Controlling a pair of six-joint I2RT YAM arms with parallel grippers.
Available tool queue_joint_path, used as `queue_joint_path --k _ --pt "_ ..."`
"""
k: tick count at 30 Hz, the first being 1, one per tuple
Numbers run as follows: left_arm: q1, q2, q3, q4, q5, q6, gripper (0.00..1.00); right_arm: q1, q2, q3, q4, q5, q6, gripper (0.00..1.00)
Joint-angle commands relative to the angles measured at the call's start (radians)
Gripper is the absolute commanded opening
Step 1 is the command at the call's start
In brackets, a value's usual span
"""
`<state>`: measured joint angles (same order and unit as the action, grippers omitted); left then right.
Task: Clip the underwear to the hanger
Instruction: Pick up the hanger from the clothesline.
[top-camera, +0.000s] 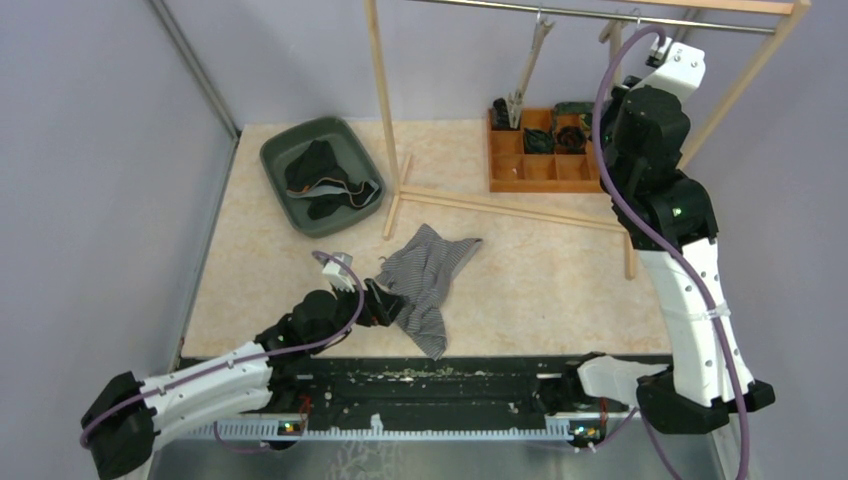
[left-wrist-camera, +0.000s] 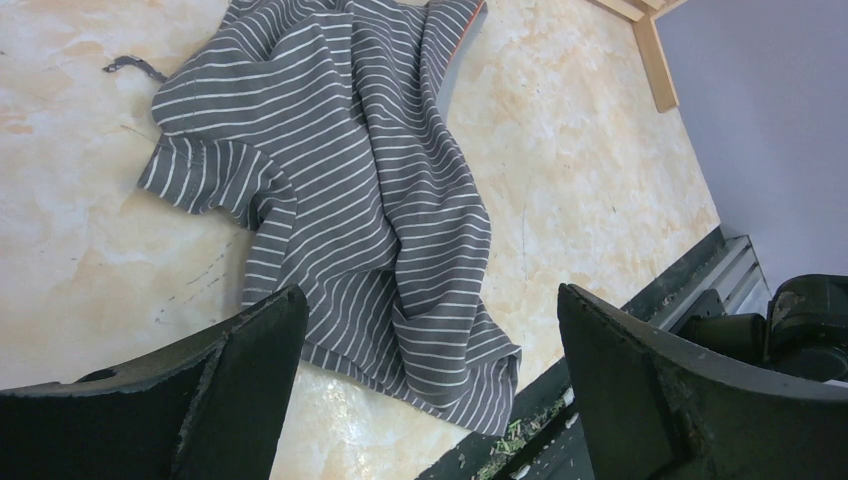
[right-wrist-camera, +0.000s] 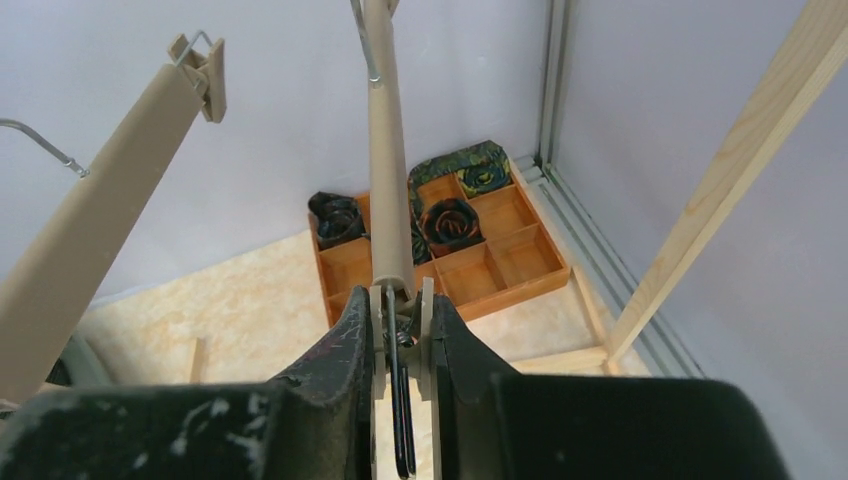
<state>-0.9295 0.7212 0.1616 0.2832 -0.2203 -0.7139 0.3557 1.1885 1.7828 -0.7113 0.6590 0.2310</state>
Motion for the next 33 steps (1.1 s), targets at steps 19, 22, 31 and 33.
queue_joint_path --k 19,22,31,33 --pt "0.003 0.029 -0.009 0.027 0.010 -0.016 0.99 -0.009 -0.096 -0.025 0.211 -0.030 -0.024 0.00" --pt "0.002 0.027 -0.009 0.029 0.009 -0.011 0.99 -0.009 -0.113 -0.035 0.222 -0.033 -0.022 0.00" --pt "0.002 0.038 -0.002 0.036 0.006 0.001 0.99 -0.008 -0.176 -0.055 0.223 -0.049 -0.016 0.00" --pt "0.002 0.043 0.000 0.038 0.006 0.001 0.99 -0.009 -0.187 -0.060 0.214 -0.051 -0.012 0.00"
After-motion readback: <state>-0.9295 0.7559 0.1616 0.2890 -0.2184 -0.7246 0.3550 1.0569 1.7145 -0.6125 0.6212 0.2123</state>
